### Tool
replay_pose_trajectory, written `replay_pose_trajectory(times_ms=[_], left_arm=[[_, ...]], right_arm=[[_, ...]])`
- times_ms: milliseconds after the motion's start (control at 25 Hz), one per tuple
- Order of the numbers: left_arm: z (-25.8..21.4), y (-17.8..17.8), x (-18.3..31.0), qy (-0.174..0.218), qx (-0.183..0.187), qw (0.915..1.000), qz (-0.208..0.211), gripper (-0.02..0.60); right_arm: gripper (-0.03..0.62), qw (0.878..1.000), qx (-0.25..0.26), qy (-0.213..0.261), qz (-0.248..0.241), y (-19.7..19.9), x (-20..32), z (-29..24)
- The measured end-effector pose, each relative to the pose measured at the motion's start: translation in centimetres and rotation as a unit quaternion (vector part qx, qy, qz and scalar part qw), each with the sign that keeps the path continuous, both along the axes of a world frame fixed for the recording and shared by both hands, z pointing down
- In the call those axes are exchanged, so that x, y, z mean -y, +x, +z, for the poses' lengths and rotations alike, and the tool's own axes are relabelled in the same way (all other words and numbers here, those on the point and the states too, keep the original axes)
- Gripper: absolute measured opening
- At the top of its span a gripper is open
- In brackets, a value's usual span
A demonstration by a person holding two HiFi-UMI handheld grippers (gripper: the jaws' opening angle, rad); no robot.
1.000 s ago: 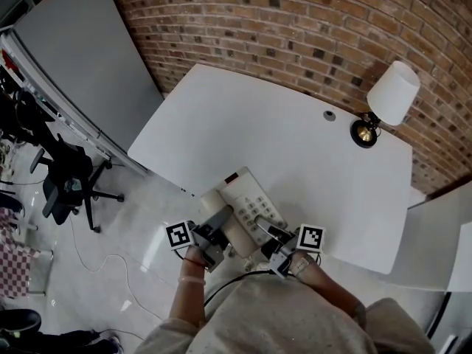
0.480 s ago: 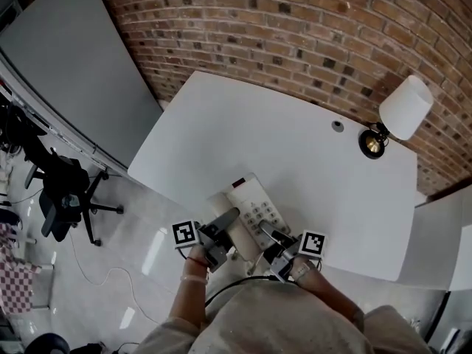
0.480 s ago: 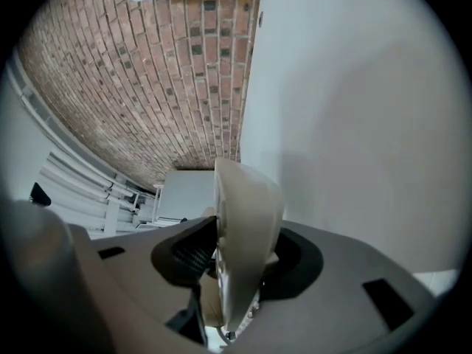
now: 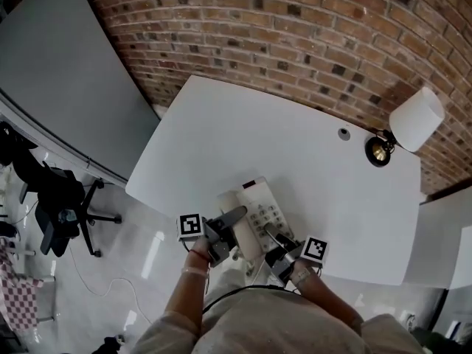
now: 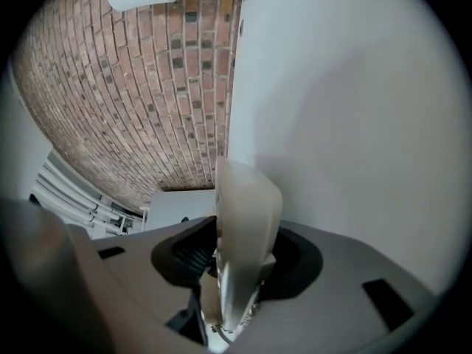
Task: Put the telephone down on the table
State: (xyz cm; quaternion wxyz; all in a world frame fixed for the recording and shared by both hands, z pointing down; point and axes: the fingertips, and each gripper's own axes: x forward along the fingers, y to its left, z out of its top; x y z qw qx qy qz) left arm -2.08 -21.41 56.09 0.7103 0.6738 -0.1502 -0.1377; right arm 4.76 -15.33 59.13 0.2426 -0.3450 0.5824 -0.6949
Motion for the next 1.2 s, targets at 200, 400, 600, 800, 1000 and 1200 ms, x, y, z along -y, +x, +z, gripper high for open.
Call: replay_pose_trajectory(times_ms=[200, 400, 600, 800, 1000, 1200], left_arm=[[0.6, 0.4, 2.0, -0.012, -0.006, 0.9996, 0.024, 0.430], [1.4, 1.1, 3.7, -0.023, -0.003, 0.9988, 0.043, 0.430], [1.3, 1.9, 5.3, -0.029, -0.006, 0.9976, 0.063, 0.430], [1.6, 1.5, 6.6, -0.044, -0.027, 0.9980, 0.036, 0.430], [2.0, 0.9, 7.2, -0.049, -0.034, 0.9981, 0.013, 0.430], [2.1, 0.3, 7.2, -0.047, -0.032, 0.9984, -0.003, 0.431]], right_arm=[[0.166, 1.000, -0.003, -0.012, 0.027, 0.2, 1.6, 0.6], [0.167, 0.998, -0.002, -0.022, 0.057, 0.6, 2.8, 1.0], [0.167, 0.996, 0.003, -0.027, 0.086, 1.1, 4.1, 0.8], [0.166, 0.994, 0.011, -0.024, 0.106, 1.2, 5.2, 0.5], [0.164, 0.993, 0.005, -0.023, 0.112, 0.9, 5.7, 0.4], [0.164, 0.993, 0.000, -0.025, 0.119, 0.8, 6.1, 0.6]])
